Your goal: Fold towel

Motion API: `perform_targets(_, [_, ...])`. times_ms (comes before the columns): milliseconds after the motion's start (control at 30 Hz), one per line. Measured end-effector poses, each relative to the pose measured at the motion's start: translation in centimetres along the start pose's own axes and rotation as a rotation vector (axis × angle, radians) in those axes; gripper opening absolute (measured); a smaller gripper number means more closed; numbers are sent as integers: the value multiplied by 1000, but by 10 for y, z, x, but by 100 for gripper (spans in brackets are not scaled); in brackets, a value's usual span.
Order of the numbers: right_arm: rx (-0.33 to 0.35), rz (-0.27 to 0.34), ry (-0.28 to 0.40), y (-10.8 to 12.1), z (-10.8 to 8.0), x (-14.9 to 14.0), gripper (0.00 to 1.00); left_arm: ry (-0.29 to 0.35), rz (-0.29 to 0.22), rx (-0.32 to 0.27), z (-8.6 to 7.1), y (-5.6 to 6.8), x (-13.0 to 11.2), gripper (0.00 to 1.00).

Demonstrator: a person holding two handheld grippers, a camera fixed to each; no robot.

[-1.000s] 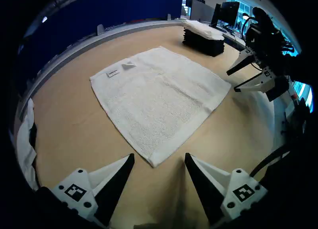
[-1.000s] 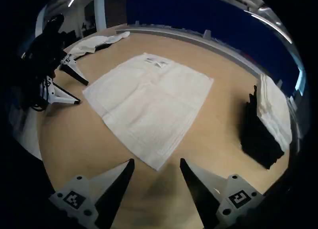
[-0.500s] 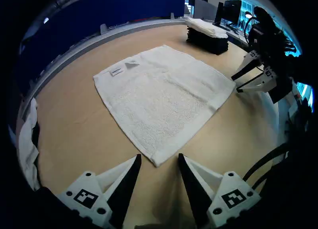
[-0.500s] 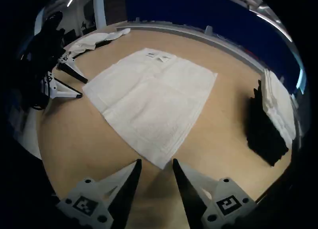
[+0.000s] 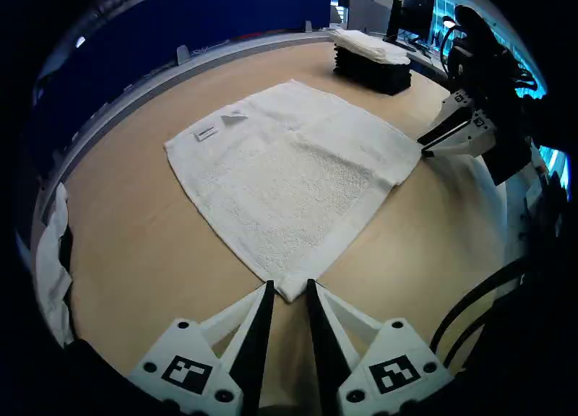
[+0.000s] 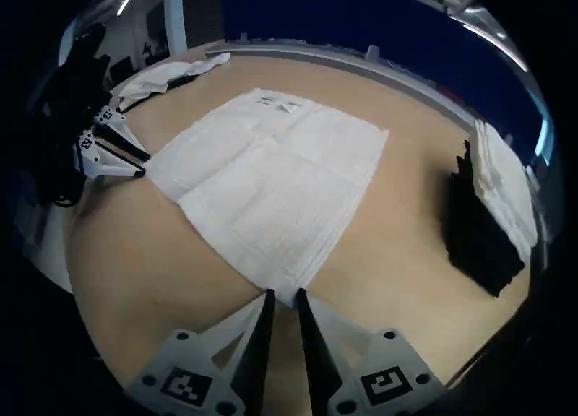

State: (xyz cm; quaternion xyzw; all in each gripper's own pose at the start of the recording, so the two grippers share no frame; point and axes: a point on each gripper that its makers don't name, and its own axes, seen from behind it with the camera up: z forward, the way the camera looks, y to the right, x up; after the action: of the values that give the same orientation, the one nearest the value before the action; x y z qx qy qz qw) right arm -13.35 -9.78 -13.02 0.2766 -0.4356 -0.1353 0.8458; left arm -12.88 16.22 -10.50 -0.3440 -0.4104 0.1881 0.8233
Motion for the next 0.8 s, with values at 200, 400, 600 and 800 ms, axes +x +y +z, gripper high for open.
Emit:
perform_targets(200, [-6, 2, 2, 1, 0, 0, 18, -5, -6, 7, 1, -1, -2, 23])
perform_targets(400, [-10, -9, -2, 1, -1, 0, 13, -15, 10, 3, 0, -2, -3, 18])
perform_targets(600, [-15, 15, -7, 5, -2, 1, 11, -21, 27, 8, -1, -4, -3, 10])
perform_targets(800, [-15, 33, 6, 8, -5, 7, 11, -20, 21, -6, -3, -3, -3, 8])
